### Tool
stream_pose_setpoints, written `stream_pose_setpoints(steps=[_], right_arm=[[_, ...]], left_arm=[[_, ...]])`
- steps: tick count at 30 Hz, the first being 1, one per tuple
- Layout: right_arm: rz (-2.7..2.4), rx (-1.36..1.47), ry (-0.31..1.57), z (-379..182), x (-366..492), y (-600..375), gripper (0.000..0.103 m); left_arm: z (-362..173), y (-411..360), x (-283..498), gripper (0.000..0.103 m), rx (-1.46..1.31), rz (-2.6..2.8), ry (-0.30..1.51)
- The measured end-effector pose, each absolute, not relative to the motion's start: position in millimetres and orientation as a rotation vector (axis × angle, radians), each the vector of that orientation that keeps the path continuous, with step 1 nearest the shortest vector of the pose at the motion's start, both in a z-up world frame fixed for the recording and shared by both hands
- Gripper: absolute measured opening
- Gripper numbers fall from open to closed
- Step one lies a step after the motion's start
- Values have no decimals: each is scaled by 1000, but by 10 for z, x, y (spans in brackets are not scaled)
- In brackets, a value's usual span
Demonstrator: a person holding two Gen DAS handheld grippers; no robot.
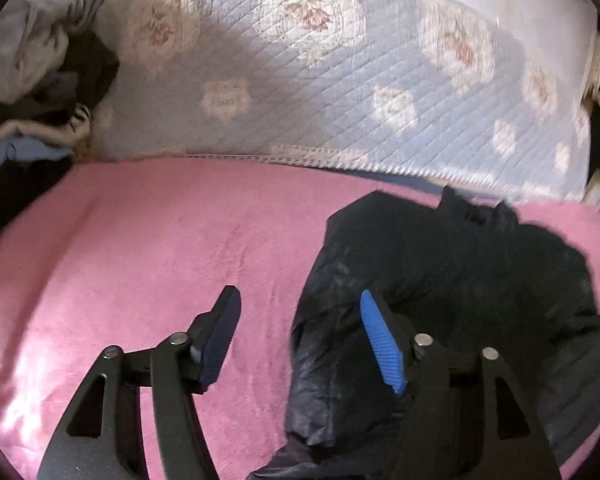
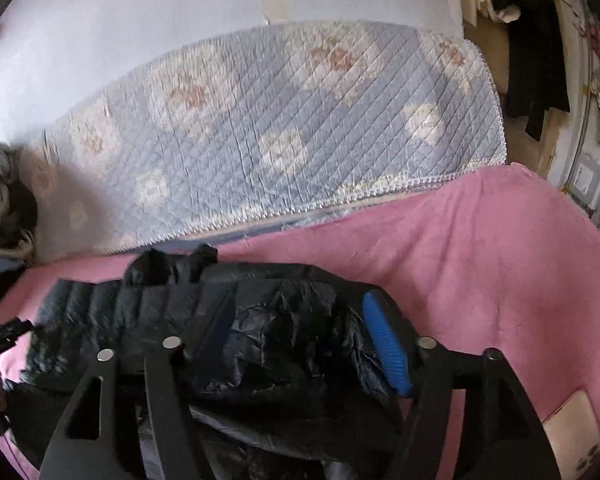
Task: Fold large clothes
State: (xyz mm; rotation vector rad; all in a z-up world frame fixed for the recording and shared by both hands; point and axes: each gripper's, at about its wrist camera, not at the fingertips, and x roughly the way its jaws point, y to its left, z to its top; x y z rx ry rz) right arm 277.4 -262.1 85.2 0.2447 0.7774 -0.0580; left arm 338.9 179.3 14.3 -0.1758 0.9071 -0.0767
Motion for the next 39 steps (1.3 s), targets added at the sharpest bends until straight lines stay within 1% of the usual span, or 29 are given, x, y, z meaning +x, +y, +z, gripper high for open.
stream_pose_setpoints(steps=[3, 5, 7, 10, 11, 12, 13, 14, 15, 17, 19, 22, 23, 24, 25, 27, 30, 32, 33, 35, 36, 37, 38, 39], right_arm=[[37, 297, 844, 766, 2794, -2588, 69], [135, 296, 952, 609, 2885, -2476, 69], [197, 249, 1066, 400, 2987, -2317, 69], [188, 241, 1092, 229, 3024, -2250, 68], [178, 234, 1088, 197, 3042, -2249, 60], [161, 217, 1093, 171, 3051, -2250, 54], [139, 197, 1102, 149, 3060, -2256, 32], [116, 181, 1109, 124, 3064, -2265, 4], [97, 176, 1102, 125, 3054, -2280, 1], [59, 131, 1097, 164, 3024, -2254, 1], [22, 66, 1102, 223, 2974, -2209, 1], [-60, -73, 1075, 320, 2850, -2215, 1], [-88, -159, 1055, 353, 2796, -2178, 1], [-116, -239, 1038, 376, 2740, -2150, 1], [-120, -254, 1040, 386, 2715, -2164, 1], [-77, -162, 1097, 394, 2637, -2296, 1], [-23, -58, 1162, 355, 2520, -2469, 1], [-18, -35, 1137, 400, 2455, -2538, 1], [-20, -23, 1107, 446, 2429, -2568, 1], [-36, 11, 1031, 584, 2398, -2641, 1], [-36, 26, 1006, 636, 2390, -2663, 1], [-30, 42, 986, 681, 2399, -2679, 1], [-15, 63, 962, 734, 2401, -2690, 1], [14, 82, 943, 776, 2421, -2684, 1]], left_arm=[[205, 1774, 3517, 64, -196, -86, 876], [191, 1740, 3619, 65, -169, -91, 863], [90, 1711, 3759, 66, -189, -135, 902], [-154, 1673, 3923, 65, -318, -295, 995], [-197, 1632, 3941, 61, -328, -307, 1006], [-188, 1585, 3923, 43, -310, -296, 993], [-135, 1531, 3895, 31, -284, -289, 967], [-40, 1460, 3834, 16, -251, -299, 921], [72, 1394, 3745, 14, -214, -320, 868], [270, 1257, 3539, 13, -150, -397, 778], [343, 1178, 3397, 12, -162, -496, 771], [362, 1066, 3206, 12, -210, -575, 779], [365, 1022, 3172, 12, -221, -599, 788], [355, 973, 3145, 14, -231, -618, 803], [349, 937, 3129, 16, -241, -632, 815], [327, 860, 3114, 25, -244, -673, 841], [289, 716, 3130, 27, -180, -669, 887], [229, 692, 3175, 27, -192, -653, 908], [179, 704, 3196, 34, -200, -640, 930], [113, 681, 3256, 43, -200, -620, 968], [122, 680, 3262, 44, -159, -587, 974], [195, 659, 3266, 44, -99, -552, 958], [357, 693, 3249, 45, -34, -505, 890], [498, 766, 3218, 49, -5, -468, 818]])
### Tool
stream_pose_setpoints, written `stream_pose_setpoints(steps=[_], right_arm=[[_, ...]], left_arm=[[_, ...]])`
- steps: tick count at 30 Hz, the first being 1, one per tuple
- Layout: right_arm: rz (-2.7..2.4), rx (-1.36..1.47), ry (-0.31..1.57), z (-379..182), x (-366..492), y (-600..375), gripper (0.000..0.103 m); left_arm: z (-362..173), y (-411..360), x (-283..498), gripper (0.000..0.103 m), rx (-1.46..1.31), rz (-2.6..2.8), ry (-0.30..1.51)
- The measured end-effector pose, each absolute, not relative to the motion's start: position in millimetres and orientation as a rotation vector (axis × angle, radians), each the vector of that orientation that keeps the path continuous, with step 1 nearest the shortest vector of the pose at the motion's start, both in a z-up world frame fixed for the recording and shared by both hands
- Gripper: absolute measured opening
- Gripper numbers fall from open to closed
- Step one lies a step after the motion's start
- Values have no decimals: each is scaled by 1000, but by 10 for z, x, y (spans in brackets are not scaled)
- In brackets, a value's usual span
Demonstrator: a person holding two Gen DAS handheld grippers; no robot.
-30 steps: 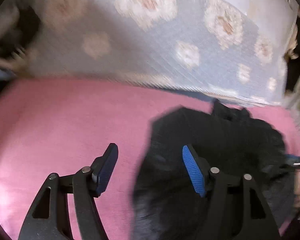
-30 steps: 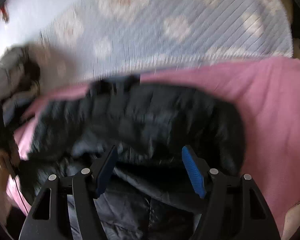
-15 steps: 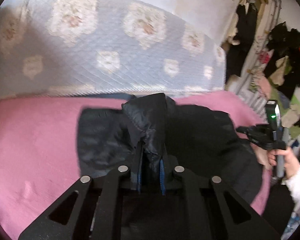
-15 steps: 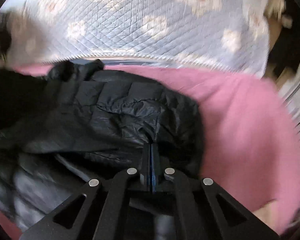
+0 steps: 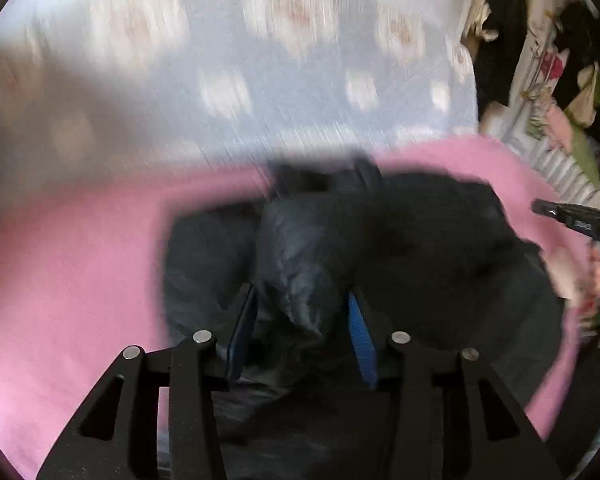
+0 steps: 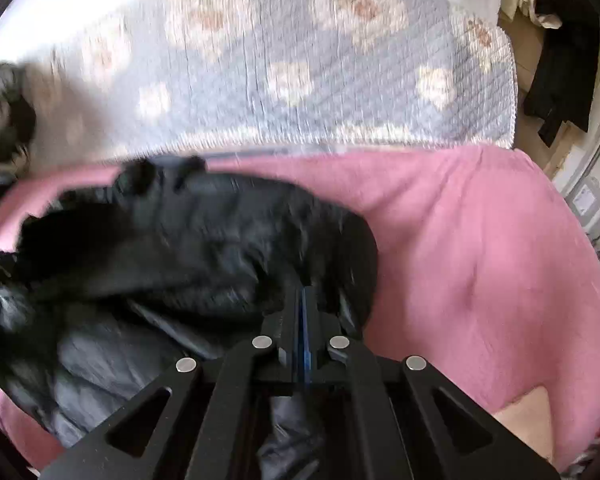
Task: Fold large clothes
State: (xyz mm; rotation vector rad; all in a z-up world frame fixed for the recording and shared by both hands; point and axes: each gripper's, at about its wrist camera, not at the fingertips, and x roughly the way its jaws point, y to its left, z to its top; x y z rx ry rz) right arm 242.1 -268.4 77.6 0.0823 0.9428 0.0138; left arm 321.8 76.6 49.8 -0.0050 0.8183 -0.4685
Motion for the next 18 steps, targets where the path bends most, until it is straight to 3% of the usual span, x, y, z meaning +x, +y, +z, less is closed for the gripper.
stream_pose_setpoints(steps=[2, 3, 6, 10, 13, 18], right_arm=[[89, 97, 948, 772, 2512, -2610, 3], [165, 97, 983, 721, 2574, -2542, 5], [211, 29, 1022, 550, 2692, -2324, 6], [126, -79, 1134, 249, 2804, -2149, 6], [74, -43, 1233, 50, 2841, -2203, 6], [42, -11, 1164, 215, 2772, -2289, 6]], left_arm=[[797, 956, 3159, 74, 3, -415, 703], [897, 1052, 3162, 76, -12, -412, 684], [994, 1294, 3261, 77, -38, -328, 676], [678, 1480, 3514, 74, -60, -195, 759], [463, 1481, 3643, 66, -86, -184, 806], [341, 1119, 3620, 64, -90, -402, 890]])
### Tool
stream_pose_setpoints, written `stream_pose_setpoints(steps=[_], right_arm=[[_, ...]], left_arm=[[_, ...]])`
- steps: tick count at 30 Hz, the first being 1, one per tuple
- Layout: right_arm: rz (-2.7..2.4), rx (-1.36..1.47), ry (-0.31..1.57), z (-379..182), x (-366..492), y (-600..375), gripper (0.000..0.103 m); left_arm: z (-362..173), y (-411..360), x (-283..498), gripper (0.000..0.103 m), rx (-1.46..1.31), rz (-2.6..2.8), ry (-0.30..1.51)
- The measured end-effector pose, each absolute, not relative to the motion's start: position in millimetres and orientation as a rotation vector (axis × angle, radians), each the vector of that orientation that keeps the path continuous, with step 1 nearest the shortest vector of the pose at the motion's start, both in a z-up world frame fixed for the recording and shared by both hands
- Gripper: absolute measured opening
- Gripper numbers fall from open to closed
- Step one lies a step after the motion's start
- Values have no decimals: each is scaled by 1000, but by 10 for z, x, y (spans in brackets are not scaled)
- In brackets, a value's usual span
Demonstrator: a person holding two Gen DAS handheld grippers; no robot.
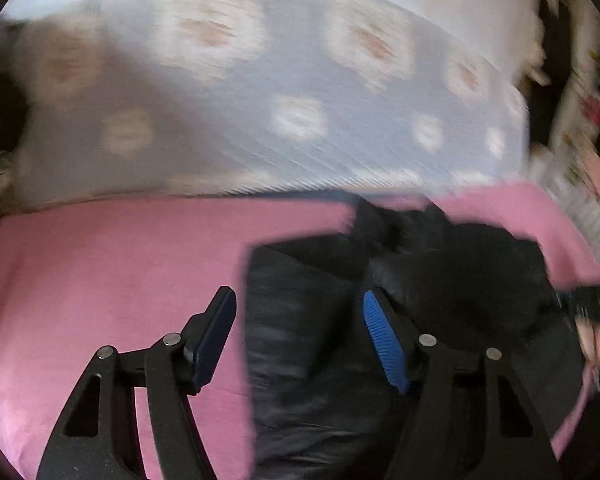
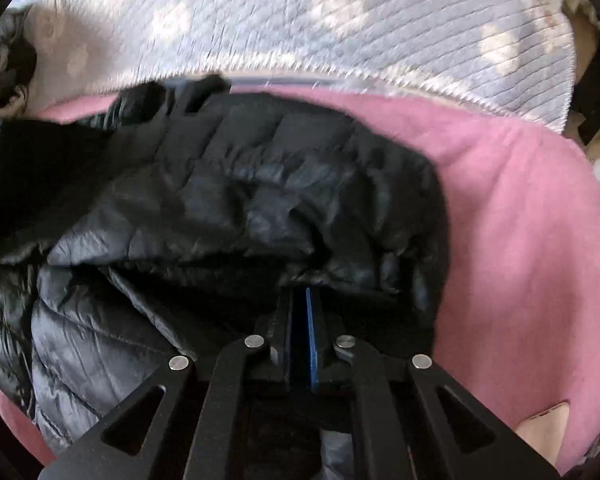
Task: Fold large clothes
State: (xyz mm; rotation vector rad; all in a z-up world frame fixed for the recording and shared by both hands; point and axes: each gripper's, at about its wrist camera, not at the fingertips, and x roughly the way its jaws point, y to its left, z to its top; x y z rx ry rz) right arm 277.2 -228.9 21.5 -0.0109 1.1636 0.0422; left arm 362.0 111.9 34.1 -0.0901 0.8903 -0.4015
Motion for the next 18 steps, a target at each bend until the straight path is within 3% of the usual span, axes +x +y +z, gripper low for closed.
stream_pose_setpoints(steps=[7, 10, 15, 17, 18], right_arm=[[41, 59, 1033, 465, 2750, -2371, 6], [51, 84, 1041, 480, 2753, -2381, 6], [51, 78, 1049, 458, 2760, -2416, 6], [59, 79, 1065, 437, 2762, -2422, 6], [63, 74, 1072, 427, 2762, -2418, 6]], left_arm=[[38, 444, 3369, 64, 217, -428, 981], [-58, 469, 3396, 65, 208, -440, 1021], [-252, 621, 3537, 79, 172, -383, 1088], [-227, 731, 3566, 75, 161, -341, 1078], [-191, 792, 3570, 65, 169, -320, 1059]])
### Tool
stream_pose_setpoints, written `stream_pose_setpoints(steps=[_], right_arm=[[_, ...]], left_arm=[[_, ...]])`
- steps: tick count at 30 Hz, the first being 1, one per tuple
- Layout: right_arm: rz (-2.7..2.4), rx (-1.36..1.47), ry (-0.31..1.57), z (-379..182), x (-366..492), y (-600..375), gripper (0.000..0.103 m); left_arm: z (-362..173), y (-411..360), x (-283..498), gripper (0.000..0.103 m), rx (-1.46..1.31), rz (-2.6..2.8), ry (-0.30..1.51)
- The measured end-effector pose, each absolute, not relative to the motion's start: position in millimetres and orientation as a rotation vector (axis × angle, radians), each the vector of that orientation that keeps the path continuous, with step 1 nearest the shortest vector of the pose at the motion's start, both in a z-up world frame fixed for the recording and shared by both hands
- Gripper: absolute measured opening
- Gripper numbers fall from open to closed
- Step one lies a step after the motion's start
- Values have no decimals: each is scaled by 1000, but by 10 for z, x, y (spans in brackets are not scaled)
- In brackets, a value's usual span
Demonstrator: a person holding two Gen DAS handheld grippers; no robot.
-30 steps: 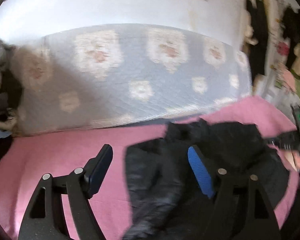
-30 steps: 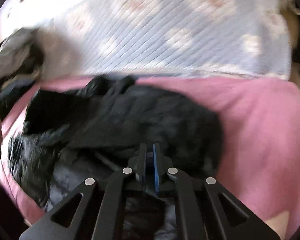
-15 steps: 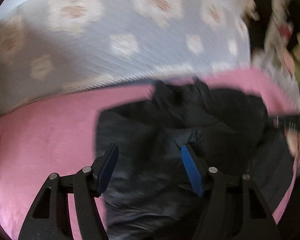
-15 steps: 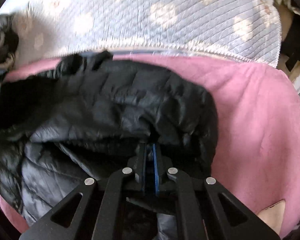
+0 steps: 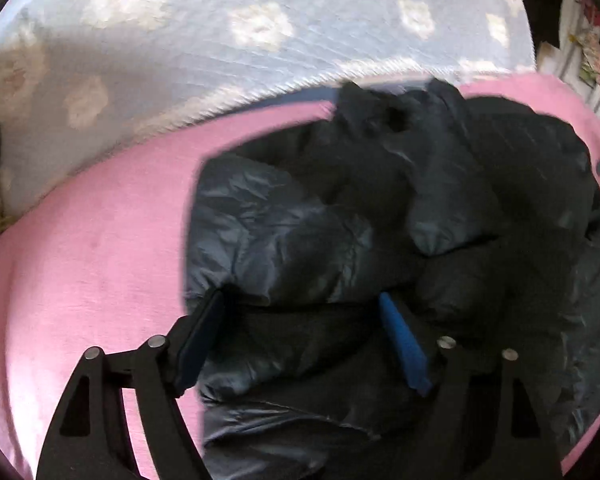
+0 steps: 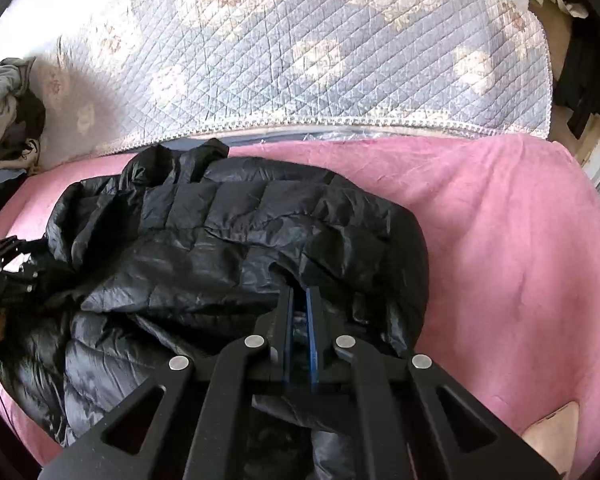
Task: Fold large clothes
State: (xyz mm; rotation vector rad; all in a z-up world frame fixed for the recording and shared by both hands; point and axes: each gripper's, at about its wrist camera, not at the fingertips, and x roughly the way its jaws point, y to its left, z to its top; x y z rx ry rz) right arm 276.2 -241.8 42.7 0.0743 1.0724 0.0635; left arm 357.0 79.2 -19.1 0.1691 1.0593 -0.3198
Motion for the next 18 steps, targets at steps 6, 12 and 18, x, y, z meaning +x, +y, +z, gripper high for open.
stream_pose_setpoints(steps=[6, 12, 18], right_arm=[[69, 41, 1067, 388, 2789, -2349, 7], [59, 50, 1064, 387, 2789, -2367, 8], [74, 118, 983, 471, 2773, -2438, 71]], left_arm=[[-136, 1320, 3707, 49, 338, 48, 958], [203, 1993, 3648, 48, -65, 63, 885], [402, 1698, 3490, 54, -117, -233, 954]])
